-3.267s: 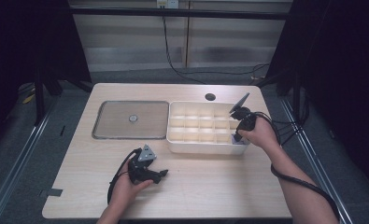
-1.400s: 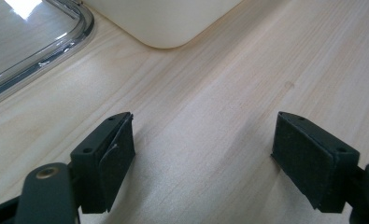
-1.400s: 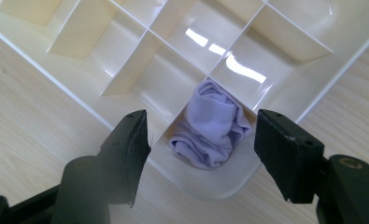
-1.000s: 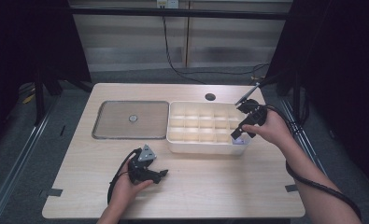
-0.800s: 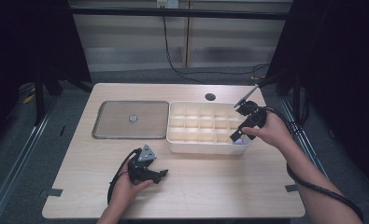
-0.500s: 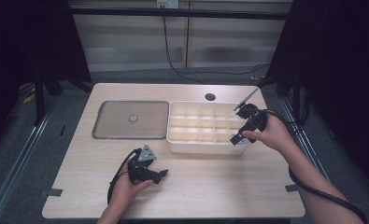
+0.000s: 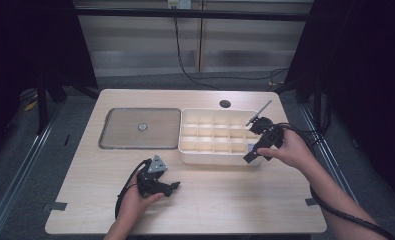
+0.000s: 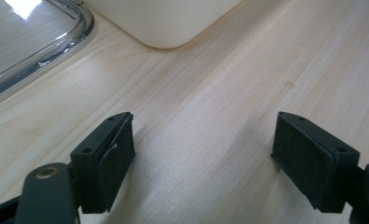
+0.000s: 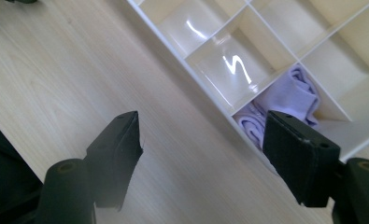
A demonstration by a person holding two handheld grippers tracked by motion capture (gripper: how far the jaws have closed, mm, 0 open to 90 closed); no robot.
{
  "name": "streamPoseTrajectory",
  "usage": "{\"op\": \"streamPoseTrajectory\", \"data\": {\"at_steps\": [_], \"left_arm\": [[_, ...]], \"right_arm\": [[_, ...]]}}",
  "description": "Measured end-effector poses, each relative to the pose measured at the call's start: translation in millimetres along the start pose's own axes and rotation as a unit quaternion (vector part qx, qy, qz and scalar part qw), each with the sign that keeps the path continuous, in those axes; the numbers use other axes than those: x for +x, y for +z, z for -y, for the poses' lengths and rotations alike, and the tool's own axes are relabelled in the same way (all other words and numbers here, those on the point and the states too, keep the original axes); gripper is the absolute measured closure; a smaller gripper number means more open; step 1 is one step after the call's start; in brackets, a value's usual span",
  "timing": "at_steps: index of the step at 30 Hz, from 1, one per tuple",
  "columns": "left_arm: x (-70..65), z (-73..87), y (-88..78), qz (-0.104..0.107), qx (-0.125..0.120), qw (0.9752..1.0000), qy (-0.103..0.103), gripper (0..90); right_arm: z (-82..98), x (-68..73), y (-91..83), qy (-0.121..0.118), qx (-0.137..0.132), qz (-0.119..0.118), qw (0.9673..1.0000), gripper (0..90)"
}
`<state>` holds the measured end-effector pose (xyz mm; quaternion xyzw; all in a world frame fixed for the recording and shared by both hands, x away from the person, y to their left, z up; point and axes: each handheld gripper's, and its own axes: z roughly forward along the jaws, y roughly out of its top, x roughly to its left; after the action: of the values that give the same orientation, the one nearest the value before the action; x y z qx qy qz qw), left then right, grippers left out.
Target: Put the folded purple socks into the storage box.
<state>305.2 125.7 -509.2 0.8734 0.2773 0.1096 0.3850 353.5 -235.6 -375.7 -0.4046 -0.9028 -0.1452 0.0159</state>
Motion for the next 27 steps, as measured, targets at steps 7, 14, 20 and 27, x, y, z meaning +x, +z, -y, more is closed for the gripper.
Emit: {"op": "streamPoseTrajectory", "data": {"at_steps": [7,14,20,27], "left_arm": [[0.0,0.0,-0.1,0.0,0.0,1.0,0.0,20.5],[0.0,0.0,0.0,0.0,0.0,1.0,0.0,20.5],[0.0,0.0,0.0,0.0,0.0,1.0,0.0,20.5],[0.1,0.0,-0.1,0.0,0.001,1.0,0.0,20.5]], "right_arm": [[2.8,10.3,3.8,-0.016,0.002,-0.005,0.9999,27.3],[7.3,18.8,7.6,-0.028,-0.003,-0.012,0.9995,26.9],[12.2,25.5,12.6,-0.037,-0.005,-0.019,0.9991,26.3],[17.3,34.3,16.7,-0.052,-0.004,-0.025,0.9984,25.6]]}}
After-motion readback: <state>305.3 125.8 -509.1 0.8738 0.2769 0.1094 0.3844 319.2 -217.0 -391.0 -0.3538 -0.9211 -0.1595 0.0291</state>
